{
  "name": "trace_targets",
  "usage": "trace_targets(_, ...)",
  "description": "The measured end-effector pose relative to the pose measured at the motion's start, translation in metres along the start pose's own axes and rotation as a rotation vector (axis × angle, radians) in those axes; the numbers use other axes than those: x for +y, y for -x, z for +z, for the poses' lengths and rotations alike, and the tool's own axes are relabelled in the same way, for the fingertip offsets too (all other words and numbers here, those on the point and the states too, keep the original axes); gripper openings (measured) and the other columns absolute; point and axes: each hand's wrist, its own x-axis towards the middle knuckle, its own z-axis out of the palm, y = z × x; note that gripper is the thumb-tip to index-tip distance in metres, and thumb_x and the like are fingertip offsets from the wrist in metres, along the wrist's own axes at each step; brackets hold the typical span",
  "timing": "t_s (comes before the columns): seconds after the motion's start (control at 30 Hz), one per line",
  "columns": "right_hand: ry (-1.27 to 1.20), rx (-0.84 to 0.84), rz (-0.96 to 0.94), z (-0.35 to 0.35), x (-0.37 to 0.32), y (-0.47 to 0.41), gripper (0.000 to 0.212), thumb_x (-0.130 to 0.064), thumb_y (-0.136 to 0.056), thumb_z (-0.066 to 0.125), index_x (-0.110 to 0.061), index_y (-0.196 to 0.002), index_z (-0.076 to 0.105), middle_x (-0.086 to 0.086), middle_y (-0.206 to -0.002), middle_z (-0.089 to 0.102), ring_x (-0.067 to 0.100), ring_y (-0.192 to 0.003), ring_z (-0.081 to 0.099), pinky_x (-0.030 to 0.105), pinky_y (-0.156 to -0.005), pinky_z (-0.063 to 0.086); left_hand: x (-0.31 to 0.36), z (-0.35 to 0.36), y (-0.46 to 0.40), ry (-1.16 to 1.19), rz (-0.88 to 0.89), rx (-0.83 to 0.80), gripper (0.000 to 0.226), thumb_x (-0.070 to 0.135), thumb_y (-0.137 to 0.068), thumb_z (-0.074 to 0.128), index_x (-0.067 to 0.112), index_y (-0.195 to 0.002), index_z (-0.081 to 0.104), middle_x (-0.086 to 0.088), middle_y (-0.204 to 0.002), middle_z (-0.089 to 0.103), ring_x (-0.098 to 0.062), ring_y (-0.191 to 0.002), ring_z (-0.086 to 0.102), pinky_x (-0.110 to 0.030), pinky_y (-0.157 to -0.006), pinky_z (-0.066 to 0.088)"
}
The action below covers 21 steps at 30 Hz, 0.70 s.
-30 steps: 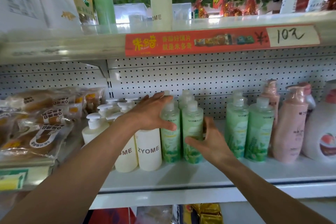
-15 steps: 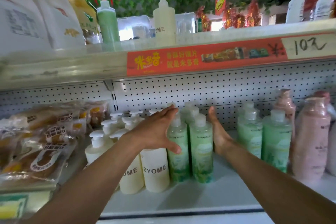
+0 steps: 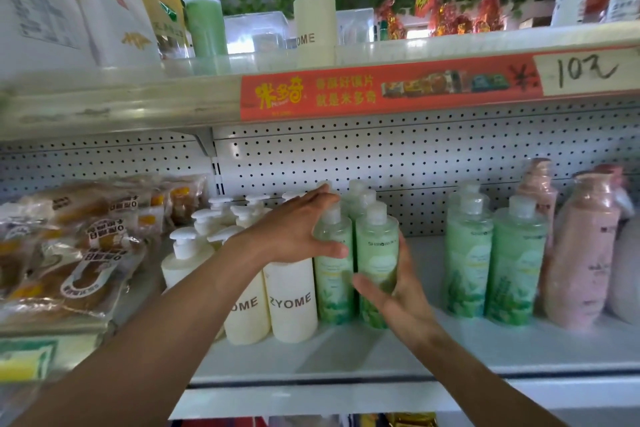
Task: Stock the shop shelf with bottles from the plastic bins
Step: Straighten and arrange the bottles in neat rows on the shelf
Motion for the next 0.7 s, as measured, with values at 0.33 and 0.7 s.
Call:
trace_targets(0.33,0.128,0.061,-0.012,0.009,0.022,-0.009,0.079,-0.004,-0.087,0.067,-0.032,-0.145,0.022,-0.005,-0.122,0.063,0.001,-0.107,0.063,0.015,-0.081,0.053,-0.005,-0.012,0.007,0.286,-0.005,-0.023,0.077,0.044,-0.079,0.075,0.038,-0.145,0.036,0.021,-0.159,0.01,-0.005,-0.141,0.026,-0.023,-0.11,0.031)
trace_targets(0.7,0.457,0.072,0.063,-0.019,-0.002,0.026,0.098,-0.049,-0.081,0.07,-0.04,-0.152,0.003,-0.022,-0.146,0.018,0.001,-0.137,0.02,0.033,-0.115,0.025,0.032,0.014,0.009,0.035,0.047,0.269,0.084,0.06,-0.085,0.058,0.037,-0.152,0.013,0.011,-0.162,0.003,-0.008,-0.148,0.004,-0.034,-0.122,-0.003)
